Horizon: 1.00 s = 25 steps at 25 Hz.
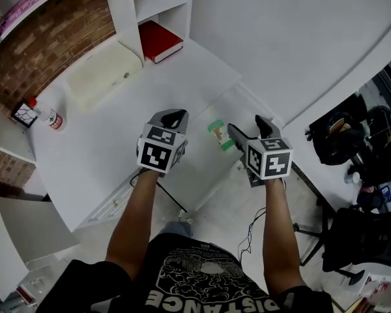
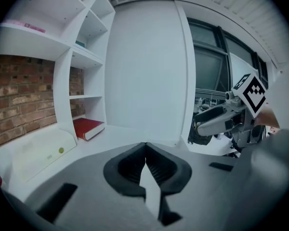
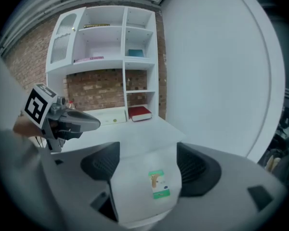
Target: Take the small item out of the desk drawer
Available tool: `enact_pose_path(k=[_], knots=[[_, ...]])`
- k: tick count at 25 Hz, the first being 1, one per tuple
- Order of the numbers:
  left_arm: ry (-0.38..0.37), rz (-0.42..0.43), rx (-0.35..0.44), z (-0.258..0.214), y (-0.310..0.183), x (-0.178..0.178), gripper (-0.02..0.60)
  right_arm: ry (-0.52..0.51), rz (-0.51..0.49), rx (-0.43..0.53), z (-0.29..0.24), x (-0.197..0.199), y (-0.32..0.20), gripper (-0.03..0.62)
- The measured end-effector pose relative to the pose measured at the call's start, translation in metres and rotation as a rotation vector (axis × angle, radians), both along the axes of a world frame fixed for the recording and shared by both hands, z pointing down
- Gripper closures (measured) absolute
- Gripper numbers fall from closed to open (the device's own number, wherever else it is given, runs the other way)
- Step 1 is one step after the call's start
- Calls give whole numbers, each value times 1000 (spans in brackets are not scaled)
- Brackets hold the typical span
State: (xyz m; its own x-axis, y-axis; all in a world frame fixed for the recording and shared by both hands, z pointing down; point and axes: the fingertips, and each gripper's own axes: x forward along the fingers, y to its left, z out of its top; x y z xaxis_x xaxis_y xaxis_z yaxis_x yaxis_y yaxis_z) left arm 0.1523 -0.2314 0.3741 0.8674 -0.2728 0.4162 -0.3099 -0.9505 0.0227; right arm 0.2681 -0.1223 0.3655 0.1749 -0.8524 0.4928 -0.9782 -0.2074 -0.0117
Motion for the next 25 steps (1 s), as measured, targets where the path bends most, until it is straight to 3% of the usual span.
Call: enact_pose_path(k=[13,25], knots=[[2,22,-54,48,14,24,574,-77,-173,-228,76,6,-39,187],[-44,-146,-106,105,20,20,574,-130,-347,-425,160,21,-59,160]])
